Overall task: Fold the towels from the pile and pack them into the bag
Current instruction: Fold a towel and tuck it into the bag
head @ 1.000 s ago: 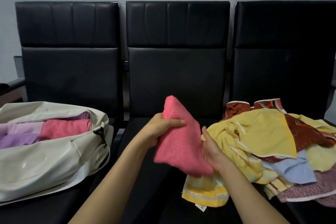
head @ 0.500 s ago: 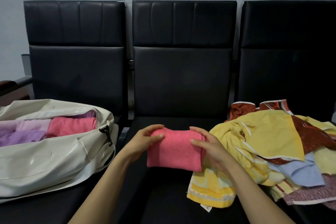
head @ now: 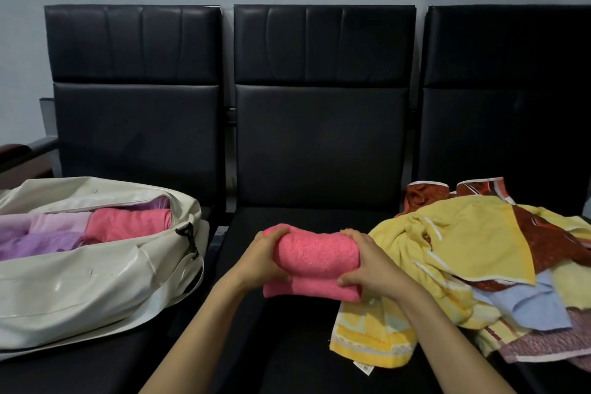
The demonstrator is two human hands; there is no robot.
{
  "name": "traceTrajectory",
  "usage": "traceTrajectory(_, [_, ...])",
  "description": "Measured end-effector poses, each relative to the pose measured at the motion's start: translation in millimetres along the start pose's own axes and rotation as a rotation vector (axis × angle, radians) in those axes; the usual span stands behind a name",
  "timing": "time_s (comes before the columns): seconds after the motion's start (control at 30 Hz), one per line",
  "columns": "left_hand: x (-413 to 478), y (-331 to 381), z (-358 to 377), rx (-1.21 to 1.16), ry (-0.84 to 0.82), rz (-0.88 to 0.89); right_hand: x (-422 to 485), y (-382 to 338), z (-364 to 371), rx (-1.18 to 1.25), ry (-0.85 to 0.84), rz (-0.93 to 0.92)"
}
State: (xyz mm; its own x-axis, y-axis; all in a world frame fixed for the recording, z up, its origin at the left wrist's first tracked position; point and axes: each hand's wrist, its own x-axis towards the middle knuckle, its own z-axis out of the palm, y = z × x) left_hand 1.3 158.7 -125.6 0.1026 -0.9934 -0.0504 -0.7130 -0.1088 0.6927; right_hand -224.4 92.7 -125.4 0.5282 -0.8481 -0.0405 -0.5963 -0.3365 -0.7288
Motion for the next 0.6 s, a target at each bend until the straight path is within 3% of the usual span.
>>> traceTrajectory(0.23, [-3,7,6,-0.012,0.358,0.147,3,-7,3,-0.071,0.295,-0.066])
traceTrajectory(0.37, [-2,7,6,0.177,0.458,0.144,5,-8,6,-0.167,0.388,-0.111])
traceTrajectory(0.47, [-4,4,-5,0.216,0.491,0.252,5,-4,4,-0.184,0.416,-0.146])
traceTrajectory(0.53, [-6,1,-19,0.018,0.377,0.262,5,-1,0,-0.034,0.382,-0.125])
traceTrajectory(0.6, [-11,4,-29,-0.363,0.224,0.172,2,-2,-3,0.353,0.304,-0.064])
